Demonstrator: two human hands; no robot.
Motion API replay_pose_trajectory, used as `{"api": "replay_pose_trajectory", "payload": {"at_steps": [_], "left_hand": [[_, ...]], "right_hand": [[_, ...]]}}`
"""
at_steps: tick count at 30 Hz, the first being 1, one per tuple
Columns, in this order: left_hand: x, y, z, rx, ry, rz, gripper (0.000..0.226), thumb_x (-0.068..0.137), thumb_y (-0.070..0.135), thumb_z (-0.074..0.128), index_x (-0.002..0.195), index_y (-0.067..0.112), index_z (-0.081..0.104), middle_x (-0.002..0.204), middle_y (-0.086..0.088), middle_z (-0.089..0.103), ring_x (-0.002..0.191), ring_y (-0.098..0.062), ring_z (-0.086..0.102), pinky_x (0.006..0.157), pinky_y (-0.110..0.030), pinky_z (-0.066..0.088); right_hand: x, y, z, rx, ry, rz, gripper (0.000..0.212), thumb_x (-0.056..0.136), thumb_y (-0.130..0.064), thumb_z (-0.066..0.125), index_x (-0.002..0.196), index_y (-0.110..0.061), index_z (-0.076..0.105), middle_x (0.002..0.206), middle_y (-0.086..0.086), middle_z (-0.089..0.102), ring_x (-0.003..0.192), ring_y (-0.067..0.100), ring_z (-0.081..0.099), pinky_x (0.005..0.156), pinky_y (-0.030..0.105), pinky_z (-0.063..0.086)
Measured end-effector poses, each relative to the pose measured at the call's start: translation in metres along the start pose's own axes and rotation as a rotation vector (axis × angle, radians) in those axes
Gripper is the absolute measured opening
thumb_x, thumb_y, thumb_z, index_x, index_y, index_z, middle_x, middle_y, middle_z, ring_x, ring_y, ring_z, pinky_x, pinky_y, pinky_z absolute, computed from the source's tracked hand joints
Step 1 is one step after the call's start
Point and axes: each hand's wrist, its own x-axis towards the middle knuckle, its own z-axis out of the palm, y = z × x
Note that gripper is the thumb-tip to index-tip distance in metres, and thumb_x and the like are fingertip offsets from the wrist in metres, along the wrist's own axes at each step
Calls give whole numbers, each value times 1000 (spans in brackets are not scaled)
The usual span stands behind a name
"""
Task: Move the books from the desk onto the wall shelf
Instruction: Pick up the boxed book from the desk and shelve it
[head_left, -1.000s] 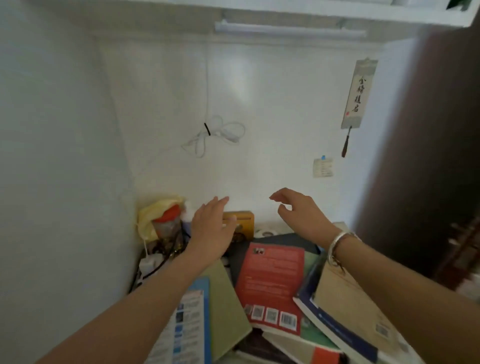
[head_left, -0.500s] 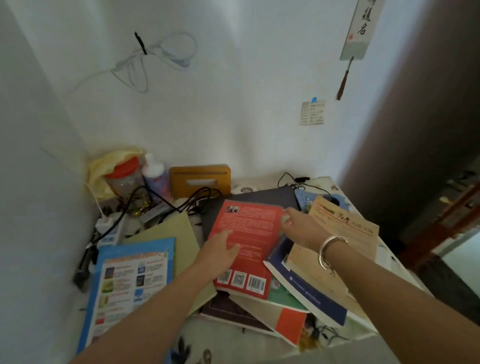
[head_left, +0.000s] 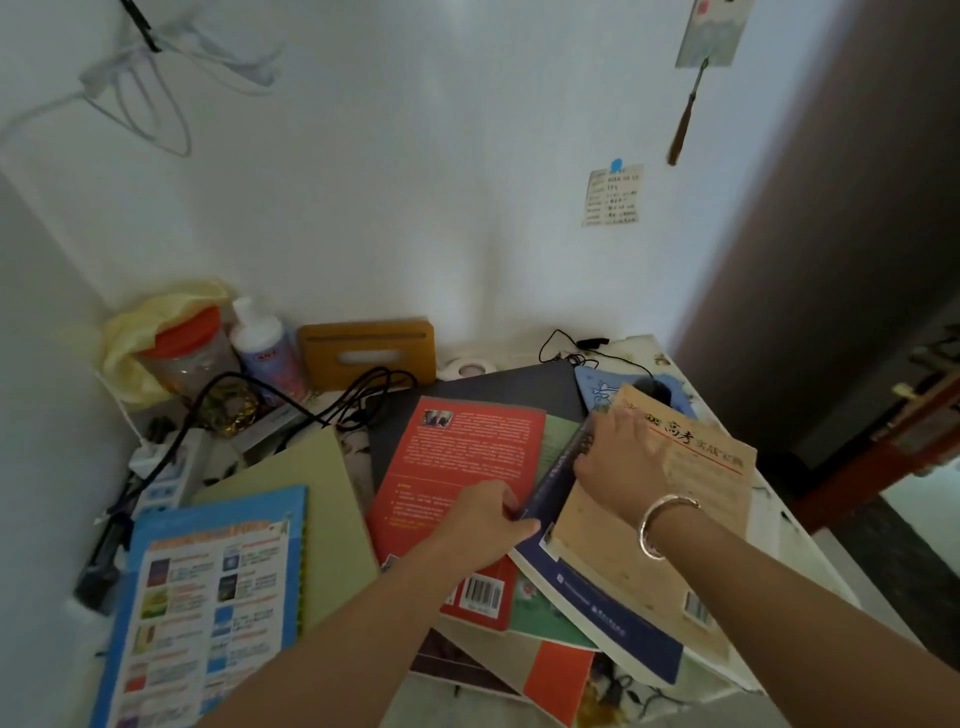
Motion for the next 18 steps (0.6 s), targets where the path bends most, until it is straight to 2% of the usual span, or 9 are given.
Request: {"api": "replay_pose_trajectory", "payload": {"at_steps": [3,6,8,10,12,13,15,18], "left_hand": [[9,11,4,-12,-66,18,20,80,27,66,84,8,69,86,-12,71,81,-25,67,73,-36,52],[19,27,23,-30,-141,-9,20,84,23,57,66,15,56,64,-5,56,64,-23,54,60,-30,39],[23,33,40,-49,-109,-21,23,91,32,51,71,20,51,66,-1,51,67,-26,53,60,-30,36],[25,33,52,-11,-40,-16,25,94,41,46,87,17,53,79,-4,57,78,-29,58,65,-33,40],[26,36,55,-7,26,4,30,95,41,45,99,12,53,92,-8,60,82,-26,57,68,-33,42],[26,40,54,-31,47,30,29,96,38,46,100,9,53,92,-8,59,79,-23,55,65,-30,40],[25,50,43,-47,76,83,26,97,33,47,98,8,55,88,-6,57,71,-18,51,55,-25,34],[20,62,10,22,129,178,24,97,31,49,82,11,50,76,-2,51,66,-15,47,55,-26,32]], "right_hand": [[-5,11,11,177,-99,155,78,90,-49,40,153,-26,-1,162,2,-10,148,29,-12,112,68,4],[-8,19,24,253,-101,157,83,88,-49,44,152,-31,-7,161,-2,-16,148,26,-16,113,67,-1],[-8,25,26,282,-94,142,85,87,-47,47,151,-33,-7,161,-4,-16,148,24,-17,113,66,-4],[-8,30,25,316,-108,118,85,87,-45,48,151,-34,-7,161,-4,-17,148,23,-17,113,66,-6],[-9,33,21,343,-118,110,84,88,-44,47,151,-34,-8,160,-4,-17,148,23,-18,113,66,-6],[-8,33,19,365,-116,112,84,88,-44,46,150,-35,-9,160,-4,-17,148,23,-18,113,66,-6],[-7,32,11,430,-87,105,81,90,-42,44,150,-35,-9,161,-6,-16,148,23,-17,113,66,-4],[-6,32,0,472,-57,67,79,92,-45,39,150,-32,-13,160,-8,-18,148,22,-17,114,65,0]]}}
